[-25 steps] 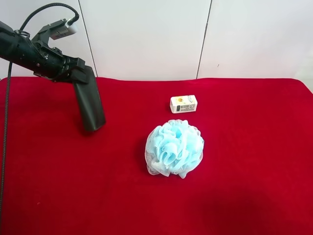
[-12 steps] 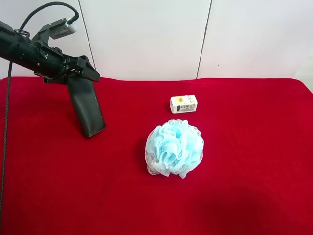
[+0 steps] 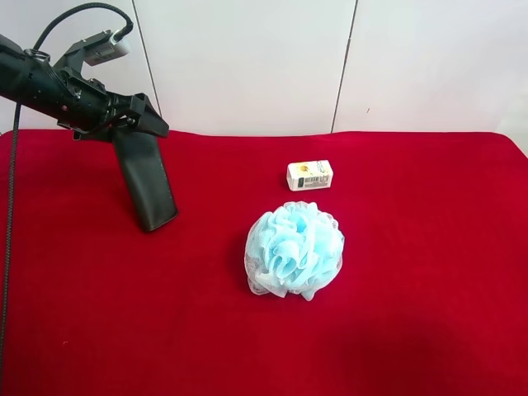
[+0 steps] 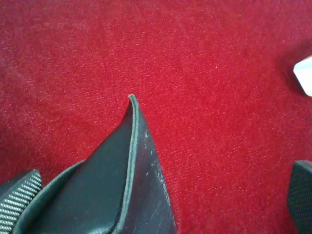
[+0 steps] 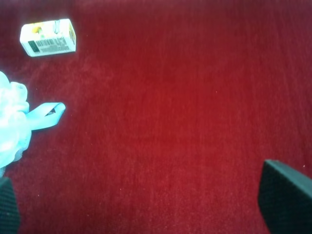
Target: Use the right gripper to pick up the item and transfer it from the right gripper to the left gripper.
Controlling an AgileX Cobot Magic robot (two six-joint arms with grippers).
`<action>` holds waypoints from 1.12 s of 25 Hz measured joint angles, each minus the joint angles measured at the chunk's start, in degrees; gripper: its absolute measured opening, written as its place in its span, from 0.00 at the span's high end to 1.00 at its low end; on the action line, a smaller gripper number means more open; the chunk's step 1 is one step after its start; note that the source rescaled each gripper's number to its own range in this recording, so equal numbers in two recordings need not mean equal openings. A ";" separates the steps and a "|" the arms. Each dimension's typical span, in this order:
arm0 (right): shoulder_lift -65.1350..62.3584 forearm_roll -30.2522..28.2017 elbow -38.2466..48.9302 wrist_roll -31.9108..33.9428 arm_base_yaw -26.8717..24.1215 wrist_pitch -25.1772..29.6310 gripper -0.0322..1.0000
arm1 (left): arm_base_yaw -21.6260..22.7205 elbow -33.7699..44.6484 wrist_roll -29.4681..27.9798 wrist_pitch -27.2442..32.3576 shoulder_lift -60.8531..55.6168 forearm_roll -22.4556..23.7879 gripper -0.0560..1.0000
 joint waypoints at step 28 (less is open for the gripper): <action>0.00 0.00 0.00 0.00 0.00 0.00 0.07 | 0.00 0.00 -15.57 10.16 -19.92 19.75 0.00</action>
